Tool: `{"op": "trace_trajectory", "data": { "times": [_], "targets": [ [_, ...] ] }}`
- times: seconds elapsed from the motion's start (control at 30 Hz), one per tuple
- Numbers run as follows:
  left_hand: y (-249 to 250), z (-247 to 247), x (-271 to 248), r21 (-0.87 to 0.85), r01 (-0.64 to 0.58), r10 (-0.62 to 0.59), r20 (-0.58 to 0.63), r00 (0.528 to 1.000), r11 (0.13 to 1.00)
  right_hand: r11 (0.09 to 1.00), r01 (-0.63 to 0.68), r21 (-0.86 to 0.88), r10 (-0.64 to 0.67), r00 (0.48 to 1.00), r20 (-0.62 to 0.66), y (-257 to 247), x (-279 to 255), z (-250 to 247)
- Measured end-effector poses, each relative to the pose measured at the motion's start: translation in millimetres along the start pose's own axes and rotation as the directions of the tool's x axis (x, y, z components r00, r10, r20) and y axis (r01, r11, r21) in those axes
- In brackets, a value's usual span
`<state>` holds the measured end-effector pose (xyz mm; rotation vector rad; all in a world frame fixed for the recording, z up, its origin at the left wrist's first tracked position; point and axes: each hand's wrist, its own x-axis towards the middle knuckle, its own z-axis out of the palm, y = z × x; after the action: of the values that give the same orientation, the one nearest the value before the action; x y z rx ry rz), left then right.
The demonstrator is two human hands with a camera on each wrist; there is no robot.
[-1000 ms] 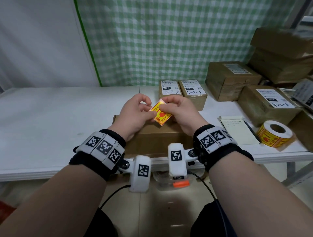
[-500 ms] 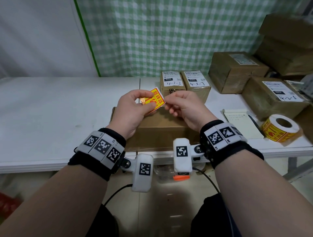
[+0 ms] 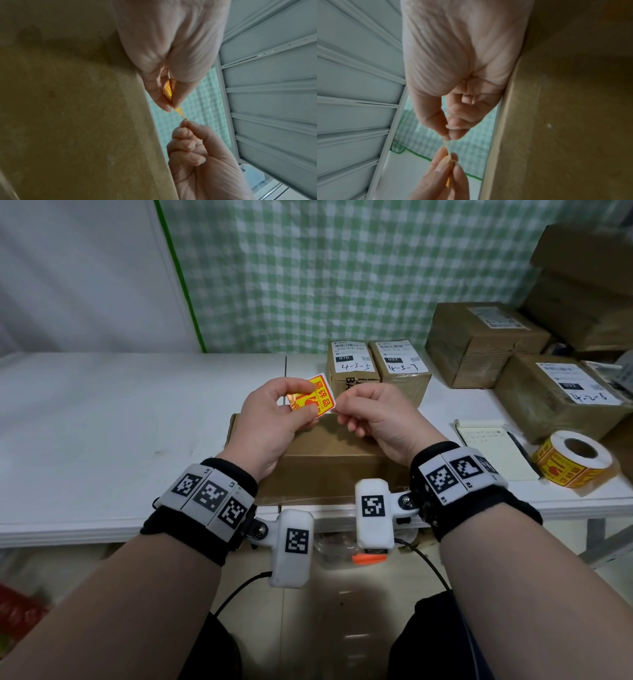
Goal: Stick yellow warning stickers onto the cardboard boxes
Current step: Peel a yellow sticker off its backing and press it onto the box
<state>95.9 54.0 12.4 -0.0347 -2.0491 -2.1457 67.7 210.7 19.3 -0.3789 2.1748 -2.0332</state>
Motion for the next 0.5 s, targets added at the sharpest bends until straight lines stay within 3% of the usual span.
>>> {"op": "trace_trajectory", "data": {
  "times": [0.2,0.5],
  "targets": [
    [-1.5,-0.7,1.8,0.170,-0.079,0.084,-0.023,0.996,0.982,1.000,0.027,-0.013,-0.028,0.999,-0.022,0.5,-0.3,2.6],
    [2.8,0.0,-1.0,0.244,-0.059,0.048,0.052,0.998,0.968,0.990,0.072,-0.123,-0.074,0.997,-0.014,1.7,-2.2,4.8]
  ]
}}
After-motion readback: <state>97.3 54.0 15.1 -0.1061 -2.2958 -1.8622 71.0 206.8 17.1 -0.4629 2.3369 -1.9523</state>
